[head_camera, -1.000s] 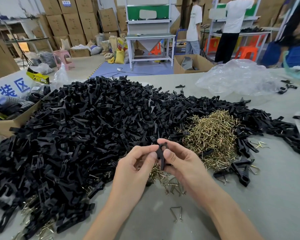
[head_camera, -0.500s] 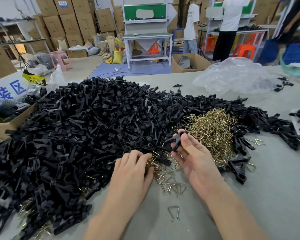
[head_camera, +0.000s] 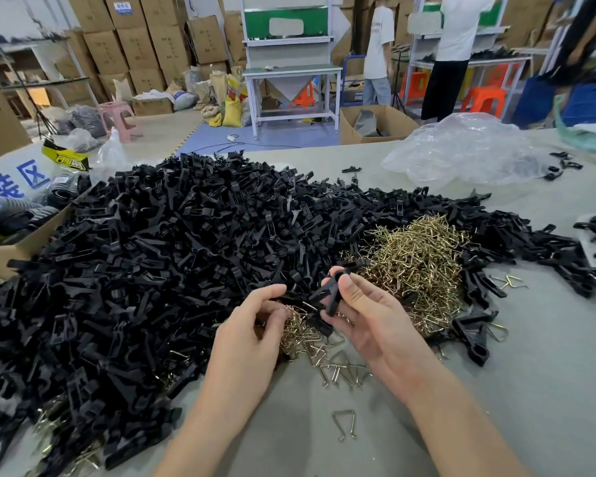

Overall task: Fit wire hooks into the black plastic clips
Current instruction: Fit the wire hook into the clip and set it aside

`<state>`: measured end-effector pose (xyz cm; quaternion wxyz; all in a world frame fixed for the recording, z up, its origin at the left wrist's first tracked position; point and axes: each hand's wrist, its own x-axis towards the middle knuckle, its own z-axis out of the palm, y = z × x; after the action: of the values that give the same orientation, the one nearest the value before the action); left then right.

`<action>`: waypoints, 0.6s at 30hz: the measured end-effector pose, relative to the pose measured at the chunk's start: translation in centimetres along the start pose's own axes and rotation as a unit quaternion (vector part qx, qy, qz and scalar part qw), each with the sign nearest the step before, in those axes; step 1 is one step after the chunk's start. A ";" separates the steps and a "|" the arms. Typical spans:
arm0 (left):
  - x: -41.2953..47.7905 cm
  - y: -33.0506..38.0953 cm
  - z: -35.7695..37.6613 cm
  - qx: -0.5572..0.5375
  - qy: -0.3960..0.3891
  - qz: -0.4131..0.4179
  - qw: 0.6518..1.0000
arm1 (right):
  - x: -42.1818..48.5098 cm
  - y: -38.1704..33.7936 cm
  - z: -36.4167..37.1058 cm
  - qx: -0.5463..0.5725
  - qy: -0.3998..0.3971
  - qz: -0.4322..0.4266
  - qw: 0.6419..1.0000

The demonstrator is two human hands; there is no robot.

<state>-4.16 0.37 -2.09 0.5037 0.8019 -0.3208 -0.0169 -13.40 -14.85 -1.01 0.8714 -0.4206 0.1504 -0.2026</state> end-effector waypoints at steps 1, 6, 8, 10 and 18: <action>0.0 0.0 -0.2 -0.002 0.004 0.006 1.000 | 0.0 0.1 0.1 -0.006 -0.008 0.001 1.000; -0.1 0.4 -0.7 0.093 0.011 0.134 0.987 | -0.2 0.6 0.5 -0.070 -0.043 -0.013 0.997; -0.1 0.6 -0.5 0.057 0.038 0.127 0.990 | -0.3 0.8 0.5 -0.093 -0.064 -0.011 0.994; -0.1 0.8 -0.4 -0.024 0.061 0.066 0.996 | -0.3 1.1 0.4 -0.111 -0.081 -0.002 0.991; 0.5 1.6 -1.0 -0.374 0.030 -0.148 0.915 | 0.1 0.9 0.4 -0.021 -0.049 -0.003 0.999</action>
<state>-4.24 0.41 -0.15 0.7679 0.5935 -0.1531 -0.1858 -12.99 -14.16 -1.49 0.8680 -0.4491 0.1102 -0.1810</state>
